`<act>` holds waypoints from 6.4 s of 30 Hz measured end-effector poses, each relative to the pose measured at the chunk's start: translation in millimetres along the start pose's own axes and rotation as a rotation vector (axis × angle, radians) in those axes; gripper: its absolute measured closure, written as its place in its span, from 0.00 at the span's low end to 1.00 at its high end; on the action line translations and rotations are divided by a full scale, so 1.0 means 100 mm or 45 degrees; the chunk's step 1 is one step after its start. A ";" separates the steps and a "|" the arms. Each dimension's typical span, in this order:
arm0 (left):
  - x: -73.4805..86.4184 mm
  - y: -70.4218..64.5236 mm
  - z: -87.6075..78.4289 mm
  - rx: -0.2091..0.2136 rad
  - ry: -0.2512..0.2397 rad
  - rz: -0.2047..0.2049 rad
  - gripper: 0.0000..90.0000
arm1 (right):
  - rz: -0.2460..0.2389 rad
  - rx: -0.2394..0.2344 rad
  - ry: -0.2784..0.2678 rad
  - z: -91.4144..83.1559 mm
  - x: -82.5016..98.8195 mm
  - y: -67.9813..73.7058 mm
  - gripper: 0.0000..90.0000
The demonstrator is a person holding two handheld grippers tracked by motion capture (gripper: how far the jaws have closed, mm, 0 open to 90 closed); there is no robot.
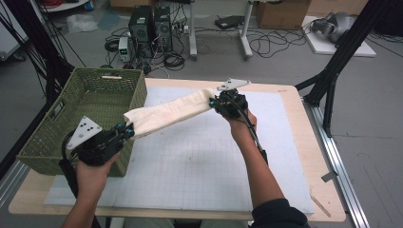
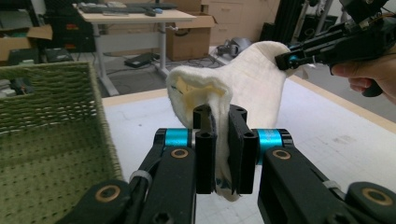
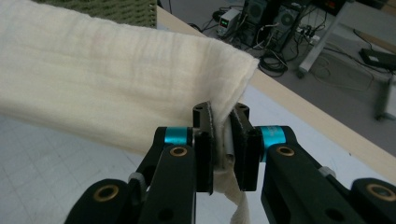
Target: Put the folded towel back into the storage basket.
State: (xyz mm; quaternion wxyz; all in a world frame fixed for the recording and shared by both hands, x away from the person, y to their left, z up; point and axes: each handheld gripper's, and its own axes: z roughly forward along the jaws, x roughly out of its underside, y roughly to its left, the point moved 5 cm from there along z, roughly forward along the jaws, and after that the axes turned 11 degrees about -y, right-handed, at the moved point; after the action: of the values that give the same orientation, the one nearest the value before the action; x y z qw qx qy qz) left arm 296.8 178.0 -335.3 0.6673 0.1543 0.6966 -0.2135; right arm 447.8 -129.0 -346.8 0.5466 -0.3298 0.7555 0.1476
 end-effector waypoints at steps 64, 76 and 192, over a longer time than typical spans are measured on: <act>-0.06 1.15 -1.13 -0.501 -0.111 -0.114 0.92 | -0.234 -0.342 -0.052 1.88 -1.24 1.34 0.90; -0.05 1.24 -1.21 -0.548 -0.111 -0.114 0.92 | -0.226 -0.369 -0.052 2.08 -1.28 1.48 0.90; 0.79 -0.57 0.73 0.410 0.053 -0.005 0.23 | 0.211 0.286 -0.127 -1.56 1.45 -0.16 0.13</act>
State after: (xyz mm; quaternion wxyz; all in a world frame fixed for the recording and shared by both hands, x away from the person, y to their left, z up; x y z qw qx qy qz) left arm 326.4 87.1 -409.6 0.6190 0.2624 0.6674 -0.3203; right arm 318.1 -280.9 -422.2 0.6028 -0.1955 0.7637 0.1228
